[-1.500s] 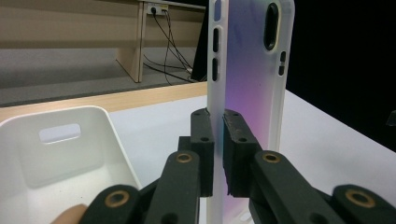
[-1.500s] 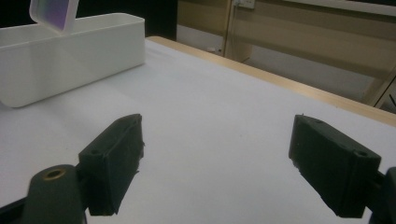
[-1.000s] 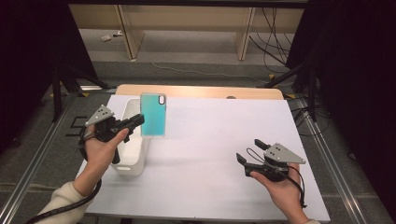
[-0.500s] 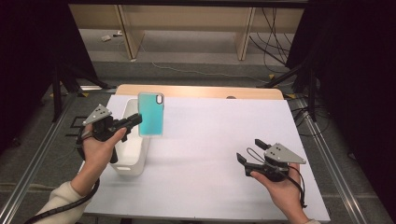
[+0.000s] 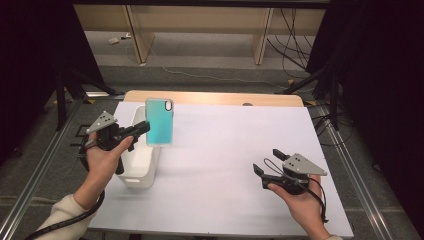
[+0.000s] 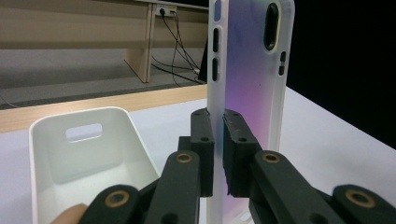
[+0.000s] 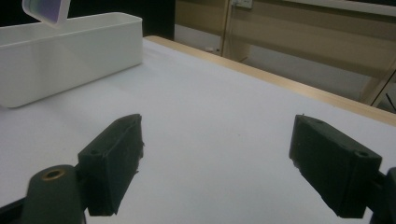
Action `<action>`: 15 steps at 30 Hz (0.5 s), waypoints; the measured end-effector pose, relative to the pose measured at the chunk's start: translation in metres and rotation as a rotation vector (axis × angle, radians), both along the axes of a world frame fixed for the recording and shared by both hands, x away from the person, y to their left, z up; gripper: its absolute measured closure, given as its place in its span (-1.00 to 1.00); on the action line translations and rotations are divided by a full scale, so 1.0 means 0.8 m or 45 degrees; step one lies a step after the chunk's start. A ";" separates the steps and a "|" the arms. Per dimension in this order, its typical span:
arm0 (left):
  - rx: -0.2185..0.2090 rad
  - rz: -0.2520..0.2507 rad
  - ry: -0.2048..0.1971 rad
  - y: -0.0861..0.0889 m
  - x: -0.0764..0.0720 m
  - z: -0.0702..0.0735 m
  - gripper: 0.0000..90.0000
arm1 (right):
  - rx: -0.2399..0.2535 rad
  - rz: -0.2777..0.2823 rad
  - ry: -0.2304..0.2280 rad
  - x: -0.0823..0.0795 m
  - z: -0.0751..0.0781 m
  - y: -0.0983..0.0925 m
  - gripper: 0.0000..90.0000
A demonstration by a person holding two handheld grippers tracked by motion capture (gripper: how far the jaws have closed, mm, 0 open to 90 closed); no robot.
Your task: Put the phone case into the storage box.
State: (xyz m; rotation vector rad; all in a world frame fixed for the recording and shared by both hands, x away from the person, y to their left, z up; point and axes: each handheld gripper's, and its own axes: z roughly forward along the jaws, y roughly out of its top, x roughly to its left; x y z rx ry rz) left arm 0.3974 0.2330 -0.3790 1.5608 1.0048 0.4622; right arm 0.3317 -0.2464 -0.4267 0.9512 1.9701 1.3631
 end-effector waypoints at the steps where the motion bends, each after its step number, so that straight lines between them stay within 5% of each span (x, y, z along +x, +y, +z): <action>1: 0.001 -0.001 0.000 0.000 0.000 0.000 0.86 | -0.001 0.000 0.002 0.000 0.000 0.000 -0.58; 15: -0.003 0.016 -0.003 0.007 0.003 0.000 0.86 | -0.004 -0.002 0.002 0.000 0.000 0.000 -0.58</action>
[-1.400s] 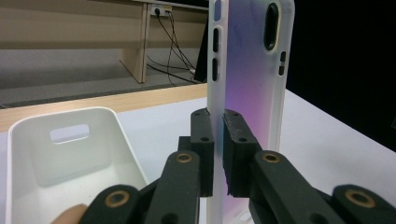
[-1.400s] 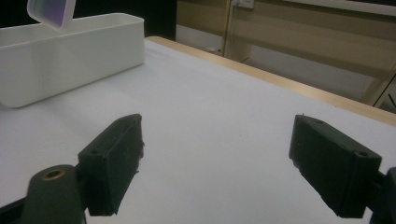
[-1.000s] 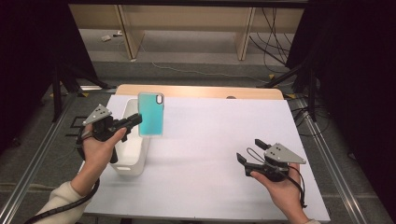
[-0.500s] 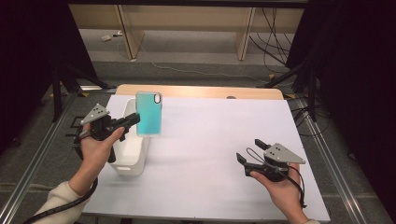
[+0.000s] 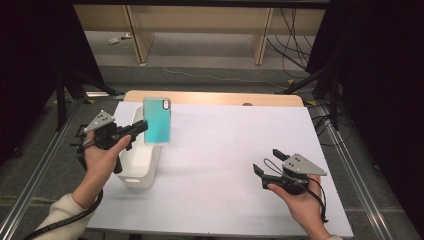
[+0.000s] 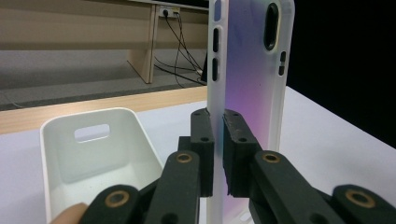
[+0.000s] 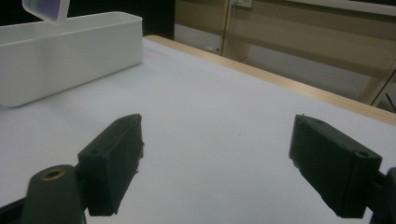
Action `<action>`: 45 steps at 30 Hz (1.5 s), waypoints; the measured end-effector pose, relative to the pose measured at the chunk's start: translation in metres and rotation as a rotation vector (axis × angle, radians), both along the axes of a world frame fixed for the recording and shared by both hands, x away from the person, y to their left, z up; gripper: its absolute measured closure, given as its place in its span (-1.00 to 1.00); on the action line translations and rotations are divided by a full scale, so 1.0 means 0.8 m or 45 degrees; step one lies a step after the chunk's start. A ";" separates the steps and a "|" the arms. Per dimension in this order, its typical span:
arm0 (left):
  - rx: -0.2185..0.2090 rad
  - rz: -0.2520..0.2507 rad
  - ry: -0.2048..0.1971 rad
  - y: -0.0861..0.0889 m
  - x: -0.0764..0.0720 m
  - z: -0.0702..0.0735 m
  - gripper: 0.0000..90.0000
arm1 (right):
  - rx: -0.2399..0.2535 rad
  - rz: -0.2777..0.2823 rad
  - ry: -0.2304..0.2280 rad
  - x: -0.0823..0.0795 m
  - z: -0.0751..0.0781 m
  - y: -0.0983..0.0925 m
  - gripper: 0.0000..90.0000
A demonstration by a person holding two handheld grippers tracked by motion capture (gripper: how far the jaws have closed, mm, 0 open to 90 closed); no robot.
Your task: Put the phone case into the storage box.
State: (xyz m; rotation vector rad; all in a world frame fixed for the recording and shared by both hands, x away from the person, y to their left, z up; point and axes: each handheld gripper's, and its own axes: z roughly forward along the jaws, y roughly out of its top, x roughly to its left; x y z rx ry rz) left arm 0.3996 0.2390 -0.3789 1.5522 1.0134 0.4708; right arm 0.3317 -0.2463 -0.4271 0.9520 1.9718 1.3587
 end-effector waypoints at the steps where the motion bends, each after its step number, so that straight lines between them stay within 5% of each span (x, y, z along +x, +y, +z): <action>1: -0.002 -0.002 -0.001 0.001 0.000 0.000 0.86 | -0.001 0.000 0.001 0.000 0.000 0.000 -0.58; 45: -0.006 0.075 -0.012 0.024 0.006 0.003 0.86 | 0.006 -0.008 -0.010 0.000 0.001 -0.001 -0.59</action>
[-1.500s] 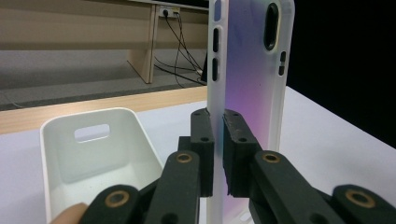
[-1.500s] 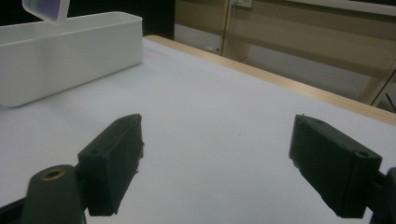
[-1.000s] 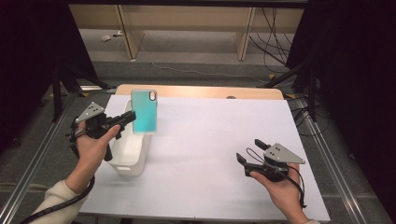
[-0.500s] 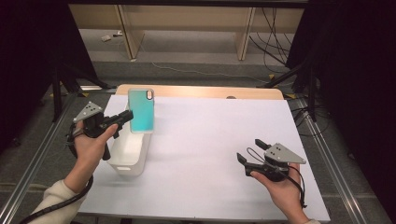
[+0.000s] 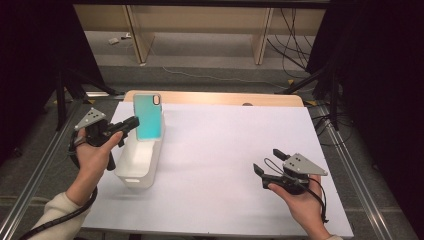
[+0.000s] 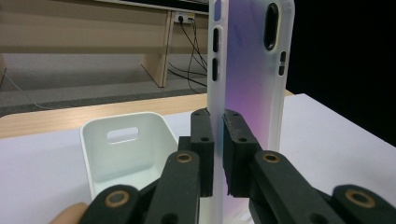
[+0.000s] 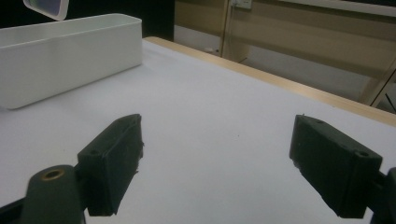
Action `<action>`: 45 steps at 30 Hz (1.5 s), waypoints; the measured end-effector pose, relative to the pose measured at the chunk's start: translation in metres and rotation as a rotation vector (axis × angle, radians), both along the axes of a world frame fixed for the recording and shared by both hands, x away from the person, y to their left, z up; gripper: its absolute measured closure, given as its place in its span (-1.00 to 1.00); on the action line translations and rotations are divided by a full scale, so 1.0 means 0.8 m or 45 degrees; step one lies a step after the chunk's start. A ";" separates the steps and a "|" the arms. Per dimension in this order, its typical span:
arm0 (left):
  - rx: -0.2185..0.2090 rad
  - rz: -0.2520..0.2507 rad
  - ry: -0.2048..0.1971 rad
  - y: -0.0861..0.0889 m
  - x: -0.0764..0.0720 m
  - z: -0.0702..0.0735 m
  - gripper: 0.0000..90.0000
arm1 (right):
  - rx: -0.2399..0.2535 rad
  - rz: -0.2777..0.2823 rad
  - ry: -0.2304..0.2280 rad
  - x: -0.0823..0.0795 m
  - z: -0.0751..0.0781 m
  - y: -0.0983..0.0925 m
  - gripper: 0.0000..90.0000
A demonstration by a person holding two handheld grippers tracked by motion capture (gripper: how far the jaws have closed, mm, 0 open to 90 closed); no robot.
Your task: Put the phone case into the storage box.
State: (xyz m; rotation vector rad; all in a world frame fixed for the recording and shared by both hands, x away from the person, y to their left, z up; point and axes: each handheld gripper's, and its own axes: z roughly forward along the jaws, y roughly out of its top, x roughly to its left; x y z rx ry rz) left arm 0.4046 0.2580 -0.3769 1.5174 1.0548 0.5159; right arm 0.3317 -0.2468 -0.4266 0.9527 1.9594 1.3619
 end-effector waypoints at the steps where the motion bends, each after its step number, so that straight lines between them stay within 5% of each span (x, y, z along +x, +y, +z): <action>1: 0.003 0.000 0.000 0.000 0.000 0.000 0.86 | 0.000 0.003 0.004 0.000 0.000 0.000 -0.59; 45: 0.041 0.050 0.002 0.018 0.014 -0.008 0.86 | 0.025 0.033 0.018 0.000 -0.006 0.006 -0.63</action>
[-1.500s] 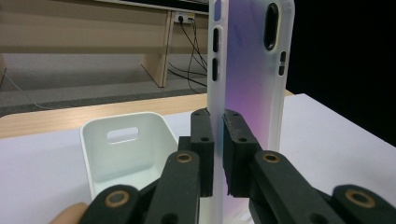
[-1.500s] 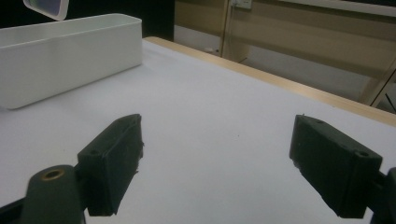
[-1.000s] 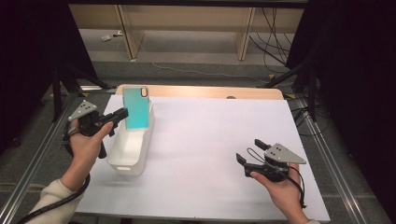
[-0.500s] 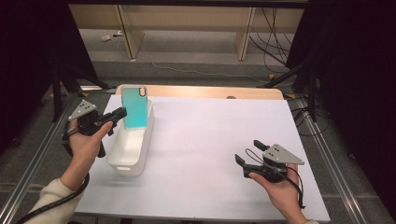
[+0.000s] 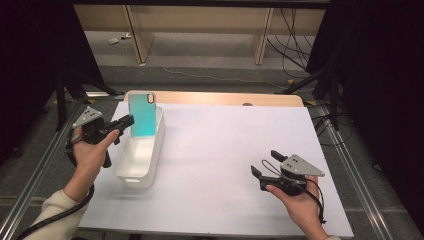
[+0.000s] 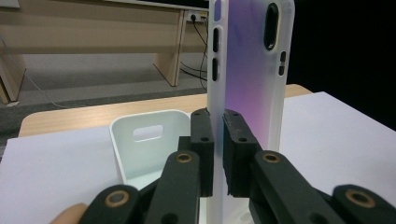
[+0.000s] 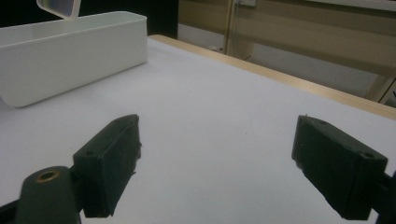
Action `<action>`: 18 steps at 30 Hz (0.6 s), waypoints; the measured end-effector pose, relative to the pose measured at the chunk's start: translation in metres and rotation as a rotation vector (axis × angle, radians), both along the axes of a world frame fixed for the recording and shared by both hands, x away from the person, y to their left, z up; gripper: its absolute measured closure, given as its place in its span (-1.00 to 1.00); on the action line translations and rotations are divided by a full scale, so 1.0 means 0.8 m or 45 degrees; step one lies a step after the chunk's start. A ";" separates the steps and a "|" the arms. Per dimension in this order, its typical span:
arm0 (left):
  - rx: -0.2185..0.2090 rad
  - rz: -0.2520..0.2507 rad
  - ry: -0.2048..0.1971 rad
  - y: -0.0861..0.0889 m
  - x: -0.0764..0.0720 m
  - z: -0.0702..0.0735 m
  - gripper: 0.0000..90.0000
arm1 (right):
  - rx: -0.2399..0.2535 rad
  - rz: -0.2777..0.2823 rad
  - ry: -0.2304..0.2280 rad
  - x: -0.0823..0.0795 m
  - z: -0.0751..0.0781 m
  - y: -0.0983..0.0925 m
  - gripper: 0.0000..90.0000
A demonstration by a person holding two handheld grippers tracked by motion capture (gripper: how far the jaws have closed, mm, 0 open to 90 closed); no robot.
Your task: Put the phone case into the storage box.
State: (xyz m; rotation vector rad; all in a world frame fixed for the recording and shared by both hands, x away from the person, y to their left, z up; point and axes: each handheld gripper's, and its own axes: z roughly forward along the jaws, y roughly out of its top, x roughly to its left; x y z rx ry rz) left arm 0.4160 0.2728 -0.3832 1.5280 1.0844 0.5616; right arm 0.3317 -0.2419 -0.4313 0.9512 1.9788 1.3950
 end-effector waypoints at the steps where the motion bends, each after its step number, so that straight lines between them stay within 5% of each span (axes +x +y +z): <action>1: 0.003 0.003 0.002 0.000 0.000 0.000 0.86 | -0.004 -0.006 -0.005 0.000 0.000 -0.001 -0.63; 18: -0.001 0.003 0.008 -0.001 0.005 0.001 0.86 | -0.013 -0.028 -0.007 -0.001 0.005 -0.005 -0.63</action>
